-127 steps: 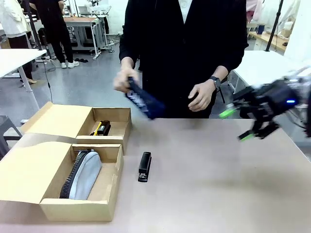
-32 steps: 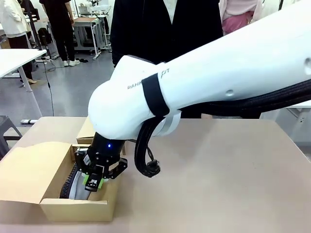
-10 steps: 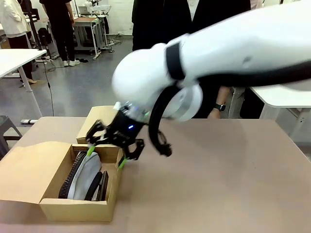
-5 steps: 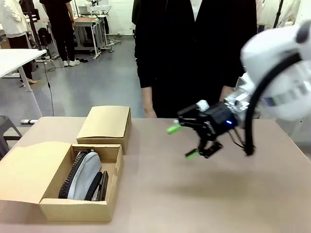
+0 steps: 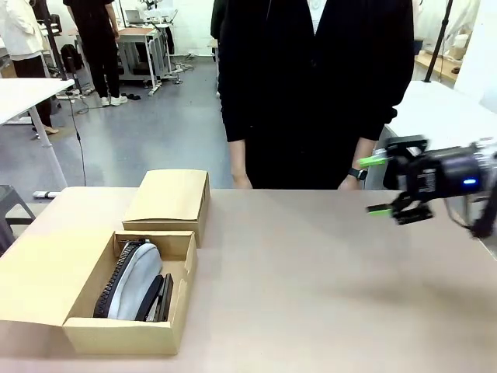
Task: Place items inside the box.
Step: Pick up a Pencil pouch or Stapler and place it inside the Mailer Box closest to the robot.
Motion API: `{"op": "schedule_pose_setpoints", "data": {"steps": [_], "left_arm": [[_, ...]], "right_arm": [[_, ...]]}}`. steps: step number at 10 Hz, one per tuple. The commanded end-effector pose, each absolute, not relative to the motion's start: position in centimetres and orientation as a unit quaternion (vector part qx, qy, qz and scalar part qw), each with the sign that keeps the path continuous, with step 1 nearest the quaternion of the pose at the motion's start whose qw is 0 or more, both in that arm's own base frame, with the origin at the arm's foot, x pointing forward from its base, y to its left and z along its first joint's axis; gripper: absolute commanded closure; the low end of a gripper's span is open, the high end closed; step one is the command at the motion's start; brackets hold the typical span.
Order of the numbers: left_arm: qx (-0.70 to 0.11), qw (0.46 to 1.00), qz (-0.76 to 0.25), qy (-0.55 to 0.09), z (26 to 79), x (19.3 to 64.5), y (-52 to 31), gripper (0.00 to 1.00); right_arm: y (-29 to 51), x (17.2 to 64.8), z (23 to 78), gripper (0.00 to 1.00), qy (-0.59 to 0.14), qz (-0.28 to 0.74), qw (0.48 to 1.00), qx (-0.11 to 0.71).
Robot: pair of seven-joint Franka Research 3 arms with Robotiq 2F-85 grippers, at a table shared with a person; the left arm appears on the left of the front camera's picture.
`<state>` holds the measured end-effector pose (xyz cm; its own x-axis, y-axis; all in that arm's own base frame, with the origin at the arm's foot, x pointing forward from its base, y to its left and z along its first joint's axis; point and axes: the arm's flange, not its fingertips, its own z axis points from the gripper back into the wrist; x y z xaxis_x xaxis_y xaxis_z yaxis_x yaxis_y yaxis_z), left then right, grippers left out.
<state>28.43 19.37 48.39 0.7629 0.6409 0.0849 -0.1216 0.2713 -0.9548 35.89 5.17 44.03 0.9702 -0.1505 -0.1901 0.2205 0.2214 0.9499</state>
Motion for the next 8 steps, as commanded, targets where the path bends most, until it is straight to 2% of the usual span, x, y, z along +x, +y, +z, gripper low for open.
{"op": "schedule_pose_setpoints", "data": {"steps": [1, 3, 4, 5, 6, 8], "left_arm": [[-0.553, 0.76, 0.244, -0.24, 48.2, 28.1, 19.0, 0.0], [-0.553, 0.76, 0.244, -0.24, 48.2, 28.1, 19.0, 0.0], [-0.553, 0.76, 0.244, -0.24, 48.2, 28.1, 19.0, 0.0], [-0.553, 0.76, 0.244, -0.24, 48.2, 28.1, 19.0, 0.0], [-0.553, 0.76, 0.244, -0.24, 48.2, 28.1, 19.0, 0.0], [-0.553, 0.76, 0.244, -0.24, 48.2, 28.1, 19.0, 0.0]], "right_arm": [[-1.7, 27.2, 40.6, 0.0, 0.07, -0.045, 0.747, 0.659], [-5.4, 24.6, 38.2, 0.0, 0.123, 0.022, 0.749, 0.651], [-6.7, 22.7, 36.9, 0.0, 0.106, 0.005, 0.734, 0.671], [-5.5, 22.5, 36.0, 0.0, 0.131, -0.057, 0.749, 0.647], [-7.8, 26.9, 40.5, 0.0, 0.118, -0.007, 0.734, 0.669], [-7.8, 26.9, 40.5, 0.0, 0.118, -0.007, 0.734, 0.669]]}}
